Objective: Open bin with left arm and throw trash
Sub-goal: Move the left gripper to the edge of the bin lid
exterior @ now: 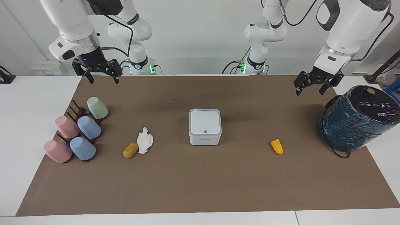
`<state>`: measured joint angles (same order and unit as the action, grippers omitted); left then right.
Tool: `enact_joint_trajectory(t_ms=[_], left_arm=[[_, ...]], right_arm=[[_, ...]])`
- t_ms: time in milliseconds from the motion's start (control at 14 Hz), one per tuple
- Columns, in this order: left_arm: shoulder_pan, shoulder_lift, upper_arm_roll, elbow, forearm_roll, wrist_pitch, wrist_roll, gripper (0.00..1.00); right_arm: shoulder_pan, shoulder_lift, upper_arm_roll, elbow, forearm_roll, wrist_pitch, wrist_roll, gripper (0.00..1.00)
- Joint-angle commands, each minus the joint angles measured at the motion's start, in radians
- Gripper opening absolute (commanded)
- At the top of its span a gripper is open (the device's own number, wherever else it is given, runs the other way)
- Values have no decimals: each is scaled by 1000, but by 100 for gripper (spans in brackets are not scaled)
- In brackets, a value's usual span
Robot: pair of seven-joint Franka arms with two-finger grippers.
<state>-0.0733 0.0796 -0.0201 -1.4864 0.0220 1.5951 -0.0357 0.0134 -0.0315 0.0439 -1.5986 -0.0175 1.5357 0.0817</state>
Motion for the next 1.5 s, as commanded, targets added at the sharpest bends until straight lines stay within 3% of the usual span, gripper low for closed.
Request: enact_joint_trajectory(t_ms=[0,714,786,857,1071,1143,1286,1429], left_arm=[[-3,-32,5,-38,-8,-1,17,100],[-17,-32,-4,-41,-11,26,-3,100],[-34,-32,-4,-43,-11,29,-4,90],[-46,-35,-4,-52,-11,29,-15,59],[-115,-69,-6,-132,-14,90,-104,8],[-143,-87,-6,-176,-14,126,-131,0],[-198,-110,-6,-254,-14,201,-188,0],[-229,-110,-6,-272,-33,232,-223,0]], right_arm=[[-3,-27,-7,-27,24,-3,-28,100],[-3,-27,-7,-27,24,-3,-28,100],[-3,-27,-7,-27,24,0,-28,100],[-4,-25,-7,-27,24,1,-27,100],[-3,-27,-7,-27,24,-3,-28,100],[-3,-25,-7,-27,24,-3,-28,100],[-3,-25,-7,-27,24,-3,-28,100],[-3,-27,-7,-27,24,-3,-28,100]])
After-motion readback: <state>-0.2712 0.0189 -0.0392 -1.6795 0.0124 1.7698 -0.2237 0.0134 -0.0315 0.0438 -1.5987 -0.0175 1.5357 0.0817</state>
